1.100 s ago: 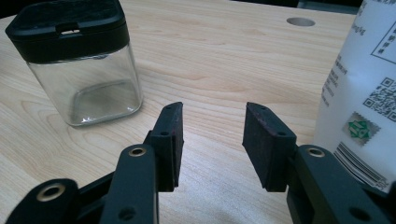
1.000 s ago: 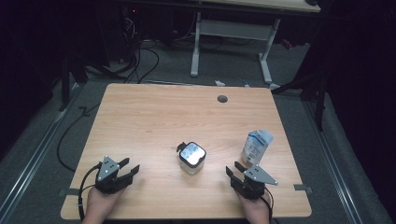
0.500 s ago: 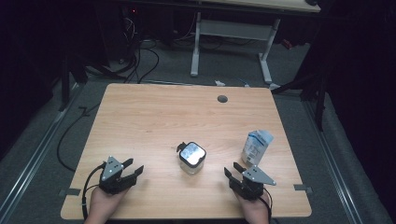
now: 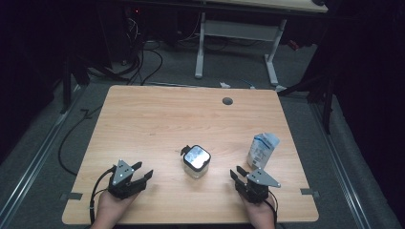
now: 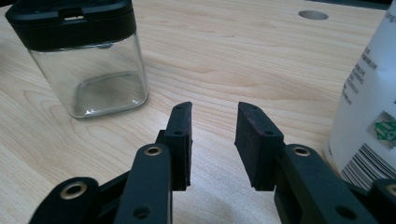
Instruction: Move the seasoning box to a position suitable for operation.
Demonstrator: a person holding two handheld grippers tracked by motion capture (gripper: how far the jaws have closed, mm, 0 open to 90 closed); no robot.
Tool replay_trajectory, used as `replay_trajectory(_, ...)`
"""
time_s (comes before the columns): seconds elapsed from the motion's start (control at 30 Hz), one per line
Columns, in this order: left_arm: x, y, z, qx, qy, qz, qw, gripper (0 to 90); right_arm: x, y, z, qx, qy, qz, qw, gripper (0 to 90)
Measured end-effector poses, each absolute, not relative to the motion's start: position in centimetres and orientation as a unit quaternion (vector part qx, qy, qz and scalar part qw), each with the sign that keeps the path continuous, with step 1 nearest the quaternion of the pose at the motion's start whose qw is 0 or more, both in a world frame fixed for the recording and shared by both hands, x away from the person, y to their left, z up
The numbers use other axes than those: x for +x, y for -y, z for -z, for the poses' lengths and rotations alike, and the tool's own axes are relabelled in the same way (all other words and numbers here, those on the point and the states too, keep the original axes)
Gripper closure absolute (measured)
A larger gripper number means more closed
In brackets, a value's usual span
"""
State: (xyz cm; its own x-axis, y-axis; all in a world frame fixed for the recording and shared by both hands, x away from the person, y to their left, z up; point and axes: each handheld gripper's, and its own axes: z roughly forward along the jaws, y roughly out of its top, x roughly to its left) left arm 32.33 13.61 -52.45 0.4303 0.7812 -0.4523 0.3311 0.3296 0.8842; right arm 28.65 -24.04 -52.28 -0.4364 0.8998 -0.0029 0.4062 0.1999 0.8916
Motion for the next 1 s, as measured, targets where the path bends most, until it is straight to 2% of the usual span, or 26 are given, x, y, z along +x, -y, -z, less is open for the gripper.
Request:
replay_trajectory(0.4,32.2,-13.4,52.2,0.548,-0.509,-0.164,0.644,43.1,28.9,23.7,52.1,0.447,-0.724,-0.447,0.277,69.9)
replay_trajectory(0.57,31.7,-13.5,51.7,0.549,-0.497,-0.153,0.655,46.5,28.8,23.0,52.1,0.439,-0.734,-0.436,0.280,69.9)
replay_trajectory(0.8,31.7,-12.6,51.5,0.556,-0.480,-0.169,0.657,46.4,28.8,22.6,52.0,0.437,-0.734,-0.437,0.281,69.0)
replay_trajectory(1.0,31.6,-11.6,51.2,0.557,-0.478,-0.141,0.665,46.0,28.8,22.5,52.1,0.438,-0.735,-0.441,0.273,67.2)
